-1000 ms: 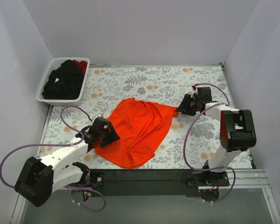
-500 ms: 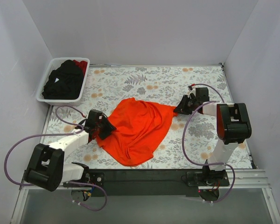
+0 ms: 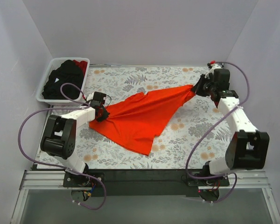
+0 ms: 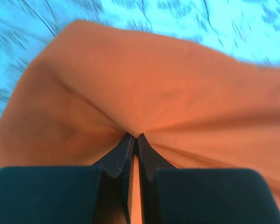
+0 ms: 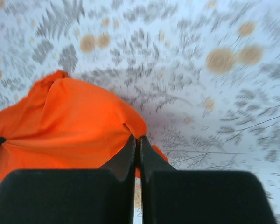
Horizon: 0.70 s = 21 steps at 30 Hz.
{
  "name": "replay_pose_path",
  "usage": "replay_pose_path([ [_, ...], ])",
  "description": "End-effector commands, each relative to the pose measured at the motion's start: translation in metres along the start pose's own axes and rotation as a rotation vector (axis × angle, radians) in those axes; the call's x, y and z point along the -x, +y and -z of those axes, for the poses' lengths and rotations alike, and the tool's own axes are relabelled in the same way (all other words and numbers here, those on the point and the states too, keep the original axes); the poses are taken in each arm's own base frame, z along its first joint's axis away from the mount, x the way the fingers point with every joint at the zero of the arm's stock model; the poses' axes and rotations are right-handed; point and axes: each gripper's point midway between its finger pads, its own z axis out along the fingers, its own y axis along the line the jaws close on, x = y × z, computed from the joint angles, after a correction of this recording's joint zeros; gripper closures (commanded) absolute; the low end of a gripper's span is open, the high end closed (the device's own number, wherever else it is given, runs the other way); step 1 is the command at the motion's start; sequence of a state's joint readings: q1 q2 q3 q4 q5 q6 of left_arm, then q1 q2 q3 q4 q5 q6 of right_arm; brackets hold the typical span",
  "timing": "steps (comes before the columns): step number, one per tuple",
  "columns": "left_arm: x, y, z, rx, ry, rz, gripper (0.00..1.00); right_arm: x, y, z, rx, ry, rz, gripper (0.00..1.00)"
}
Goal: Fold and stack the t-shirts
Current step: Flatten the tshirt out
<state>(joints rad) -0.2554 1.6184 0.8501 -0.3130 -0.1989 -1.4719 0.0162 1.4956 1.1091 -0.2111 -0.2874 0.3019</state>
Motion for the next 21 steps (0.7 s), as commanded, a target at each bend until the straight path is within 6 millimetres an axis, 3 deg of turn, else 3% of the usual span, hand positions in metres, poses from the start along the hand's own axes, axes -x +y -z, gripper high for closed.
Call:
replay_pose_path([
  [1,0.044,0.054,-0.001,0.323,-0.149,-0.205,1.0,0.055,-0.017,0.059,-0.231,-0.192,0.108,0.99],
  [4,0.073,0.05,-0.004,0.389,-0.222,-0.305,1.0,0.054,-0.023,0.088,-0.302,-0.261,0.111,0.99],
  [5,0.092,0.036,-0.002,0.374,-0.272,-0.309,1.0,0.056,-0.023,0.101,-0.325,-0.297,0.112,0.96],
  [8,0.116,0.01,0.0,0.318,-0.319,-0.329,1.0,0.039,-0.029,0.109,-0.346,-0.289,0.104,0.77],
  [11,0.127,-0.024,0.012,0.198,-0.359,-0.339,0.81,0.029,-0.025,0.109,-0.316,-0.265,0.102,0.61],
  [12,0.128,-0.033,0.017,0.16,-0.366,-0.349,0.63,0.028,-0.024,0.109,-0.308,-0.264,0.1,0.58],
  [13,0.134,-0.044,0.03,0.121,-0.399,-0.353,0.56,0.025,-0.021,0.107,-0.289,-0.253,0.099,0.55],
  [15,0.13,-0.059,0.046,0.076,-0.424,-0.375,0.44,0.021,-0.018,0.103,-0.264,-0.234,0.097,0.54],
  [16,0.133,-0.066,0.063,0.043,-0.453,-0.371,0.42,0.015,-0.01,0.098,-0.213,-0.209,0.098,0.54],
  [19,0.107,-0.076,0.095,-0.044,-0.452,-0.371,0.39,-0.009,0.008,0.081,-0.113,-0.13,0.109,0.54],
  [20,0.093,-0.08,0.103,-0.078,-0.436,-0.372,0.39,-0.019,0.016,0.075,-0.09,-0.098,0.124,0.54],
  [21,0.072,-0.071,0.099,-0.079,-0.389,-0.374,0.39,-0.026,0.019,0.071,-0.079,-0.081,0.132,0.54],
])
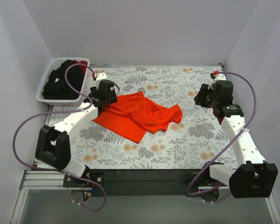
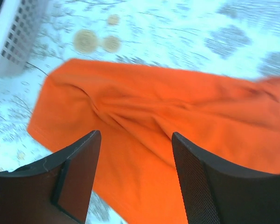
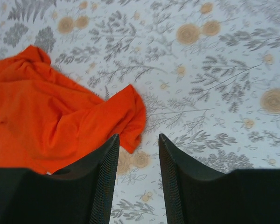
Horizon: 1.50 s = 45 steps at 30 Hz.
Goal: Fold and stack the t-shirts
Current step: Flatten the tshirt out
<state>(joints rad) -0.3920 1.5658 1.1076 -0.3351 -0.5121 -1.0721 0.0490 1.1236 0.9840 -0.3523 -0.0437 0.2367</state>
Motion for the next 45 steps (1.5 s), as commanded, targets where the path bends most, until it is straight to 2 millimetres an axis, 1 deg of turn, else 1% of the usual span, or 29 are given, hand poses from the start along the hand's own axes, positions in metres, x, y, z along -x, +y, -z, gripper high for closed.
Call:
replay_pose_path([
  [1,-0.021,-0.007,0.047,-0.078,0.027,0.035,0.39,-0.031,0.03,-0.009,0.118,0.083,0.03,0.54],
  [2,-0.037,-0.018,0.062,-0.136,0.069,0.079,0.39,-0.047,0.04,-0.011,0.144,0.12,0.05,0.54],
  [3,-0.054,-0.021,0.068,-0.16,0.115,0.079,0.39,-0.054,0.046,-0.012,0.159,0.132,0.062,0.54],
  [4,-0.084,-0.018,0.072,-0.163,0.185,0.056,0.39,-0.061,0.051,-0.013,0.17,0.147,0.074,0.54],
  [5,-0.104,-0.032,0.085,-0.224,0.238,0.033,0.4,-0.077,0.061,-0.013,0.195,0.178,0.099,0.53],
  [7,-0.134,-0.039,0.099,-0.248,0.3,-0.003,0.4,-0.091,0.07,-0.014,0.216,0.208,0.12,0.52],
  [8,-0.143,-0.044,0.105,-0.259,0.312,-0.031,0.4,-0.103,0.078,-0.013,0.236,0.234,0.141,0.51],
  [9,-0.157,-0.057,0.117,-0.285,0.32,-0.086,0.4,-0.115,0.077,-0.014,0.236,0.259,0.147,0.51],
  [11,-0.167,-0.07,0.128,-0.313,0.315,-0.153,0.4,-0.132,0.083,-0.013,0.249,0.292,0.163,0.48],
  [12,-0.174,-0.078,0.135,-0.329,0.302,-0.204,0.41,-0.143,0.082,-0.013,0.249,0.316,0.167,0.47],
  [13,-0.184,-0.081,0.133,-0.324,0.31,-0.258,0.41,-0.148,0.084,-0.013,0.254,0.326,0.17,0.46],
  [14,-0.185,-0.09,0.138,-0.345,0.3,-0.291,0.41,-0.153,0.086,-0.011,0.264,0.335,0.176,0.45],
  [16,-0.192,-0.094,0.132,-0.326,0.291,-0.369,0.42,-0.165,0.085,-0.009,0.266,0.36,0.18,0.44],
  [17,-0.193,-0.101,0.136,-0.339,0.282,-0.396,0.42,-0.168,0.086,-0.008,0.27,0.364,0.181,0.44],
  [19,-0.199,-0.106,0.133,-0.337,0.28,-0.461,0.43,-0.175,0.084,-0.005,0.273,0.375,0.183,0.44],
  [20,-0.203,-0.11,0.136,-0.349,0.278,-0.489,0.43,-0.177,0.084,-0.004,0.274,0.379,0.183,0.44],
  [21,-0.202,-0.117,0.138,-0.365,0.27,-0.5,0.43,-0.179,0.083,-0.004,0.274,0.381,0.184,0.44],
  [23,-0.211,-0.124,0.141,-0.392,0.28,-0.552,0.43,-0.185,0.08,-0.003,0.27,0.389,0.184,0.44],
  [24,-0.213,-0.128,0.143,-0.404,0.279,-0.56,0.44,-0.187,0.079,-0.002,0.268,0.394,0.182,0.44],
  [26,-0.222,-0.131,0.142,-0.414,0.289,-0.597,0.44,-0.19,0.078,-0.002,0.27,0.401,0.182,0.44],
  [30,-0.229,-0.13,0.136,-0.411,0.3,-0.648,0.48,-0.197,0.076,-0.002,0.27,0.417,0.184,0.44],
  [33,-0.233,-0.131,0.136,-0.426,0.309,-0.672,0.57,-0.202,0.075,-0.002,0.27,0.424,0.183,0.44],
  [35,-0.237,-0.13,0.134,-0.425,0.314,-0.678,0.6,-0.203,0.076,-0.003,0.274,0.426,0.181,0.44],
  [39,-0.247,-0.123,0.128,-0.406,0.331,-0.702,0.83,-0.206,0.079,-0.004,0.288,0.428,0.177,0.44],
  [40,-0.247,-0.121,0.127,-0.396,0.329,-0.707,0.97,-0.209,0.079,-0.005,0.289,0.433,0.178,0.44],
  [41,-0.248,-0.119,0.126,-0.387,0.329,-0.709,1.0,-0.209,0.081,-0.006,0.294,0.429,0.175,0.44],
  [42,-0.248,-0.115,0.124,-0.374,0.326,-0.711,1.0,-0.21,0.082,-0.007,0.298,0.429,0.172,0.44],
  [43,-0.244,-0.111,0.123,-0.348,0.308,-0.713,1.0,-0.214,0.082,-0.008,0.301,0.443,0.167,0.44],
  [45,-0.231,-0.105,0.124,-0.319,0.269,-0.697,1.0,-0.215,0.086,-0.01,0.314,0.443,0.154,0.44],
])
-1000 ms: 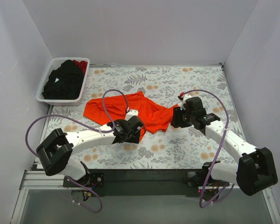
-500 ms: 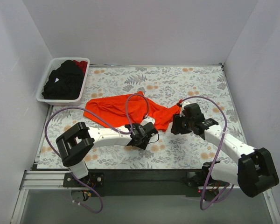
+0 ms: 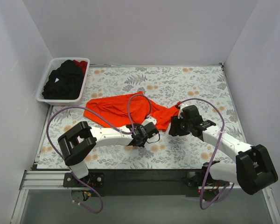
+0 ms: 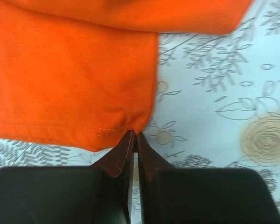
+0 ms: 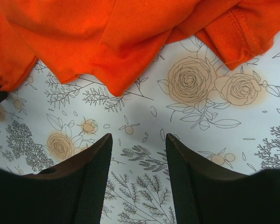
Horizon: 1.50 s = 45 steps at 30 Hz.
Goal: Fold and stack the t-shirts
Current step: Flatten the tshirt out
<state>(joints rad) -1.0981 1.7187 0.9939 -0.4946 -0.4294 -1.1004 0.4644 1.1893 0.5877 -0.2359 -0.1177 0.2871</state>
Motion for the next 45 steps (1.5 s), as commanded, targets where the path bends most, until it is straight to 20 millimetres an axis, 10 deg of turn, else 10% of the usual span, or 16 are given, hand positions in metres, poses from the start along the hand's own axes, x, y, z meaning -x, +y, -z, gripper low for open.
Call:
replay_pose_path([
  [1,-0.004,0.033,0.009,0.137,-0.02,-0.011,1.0,0.005,0.01,-0.009,0.047,-0.02,-0.015,0.43],
  [9,0.007,0.106,0.053,0.337,-0.192,0.028,1.0,0.03,-0.007,-0.013,-0.059,-0.107,-0.055,0.4],
  [21,0.048,0.144,0.089,0.371,-0.43,0.091,1.0,0.085,-0.042,-0.008,-0.078,-0.241,-0.166,0.47],
  [32,0.044,0.181,0.096,0.474,-0.497,0.217,1.0,0.09,-0.067,-0.04,-0.105,-0.216,-0.257,0.5],
  [36,0.04,0.197,0.102,0.546,-0.508,0.265,1.0,0.1,-0.071,-0.048,-0.109,-0.212,-0.248,0.88],
  [45,0.036,0.224,0.118,0.618,-0.55,0.38,1.0,0.183,-0.183,0.064,-0.489,-0.461,-0.302,0.99],
])
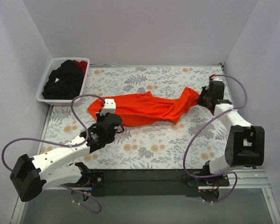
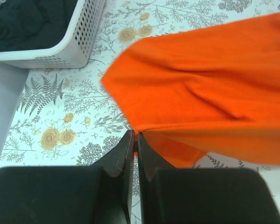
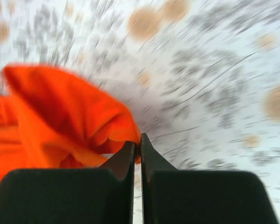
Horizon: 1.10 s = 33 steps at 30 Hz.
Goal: Fold and stack the t-shirts
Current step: Flatten the tshirt out
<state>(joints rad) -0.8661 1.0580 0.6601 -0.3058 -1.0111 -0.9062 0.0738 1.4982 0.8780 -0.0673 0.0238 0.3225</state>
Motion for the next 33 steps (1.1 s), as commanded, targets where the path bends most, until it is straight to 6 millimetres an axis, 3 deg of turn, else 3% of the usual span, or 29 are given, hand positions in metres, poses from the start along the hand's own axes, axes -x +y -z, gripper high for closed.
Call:
replay_pose_path([
  [1,0.007,0.019,0.001,0.071,-0.037,0.078,1.0,0.095,-0.048,0.041,-0.152,-0.236,-0.031,0.99],
  [2,0.009,0.02,0.002,0.068,-0.042,0.091,1.0,0.104,-0.051,0.046,-0.158,-0.253,-0.033,0.94],
  [3,0.009,0.02,0.002,0.064,-0.042,0.094,1.0,0.106,-0.054,0.046,-0.168,-0.244,-0.031,0.77],
  [4,0.009,0.018,0.002,0.052,-0.039,0.097,1.0,0.121,-0.051,0.051,-0.159,-0.261,-0.024,0.7],
  [6,0.009,0.016,0.002,0.037,-0.035,0.091,1.0,0.111,-0.039,0.045,-0.093,-0.197,-0.022,0.6],
  [9,0.007,0.011,0.002,0.014,-0.029,0.086,1.0,0.088,-0.029,0.039,-0.03,-0.136,-0.029,0.53],
  [14,0.005,0.007,0.001,-0.004,-0.019,0.076,1.0,0.023,-0.029,0.026,0.024,0.005,-0.061,0.52],
  [17,0.004,0.005,0.0,-0.008,-0.015,0.071,1.0,-0.004,-0.033,0.018,0.029,0.059,-0.054,0.53],
  [21,0.002,0.004,-0.001,-0.007,-0.009,0.061,1.0,-0.007,-0.025,0.01,0.091,0.086,-0.026,0.57],
  [26,0.0,0.004,-0.001,-0.006,-0.006,0.054,1.0,0.008,-0.014,0.004,0.147,0.071,-0.012,0.57],
  [33,-0.002,0.001,-0.002,-0.015,0.001,0.045,1.0,0.015,-0.008,-0.015,0.195,0.089,0.012,0.48],
])
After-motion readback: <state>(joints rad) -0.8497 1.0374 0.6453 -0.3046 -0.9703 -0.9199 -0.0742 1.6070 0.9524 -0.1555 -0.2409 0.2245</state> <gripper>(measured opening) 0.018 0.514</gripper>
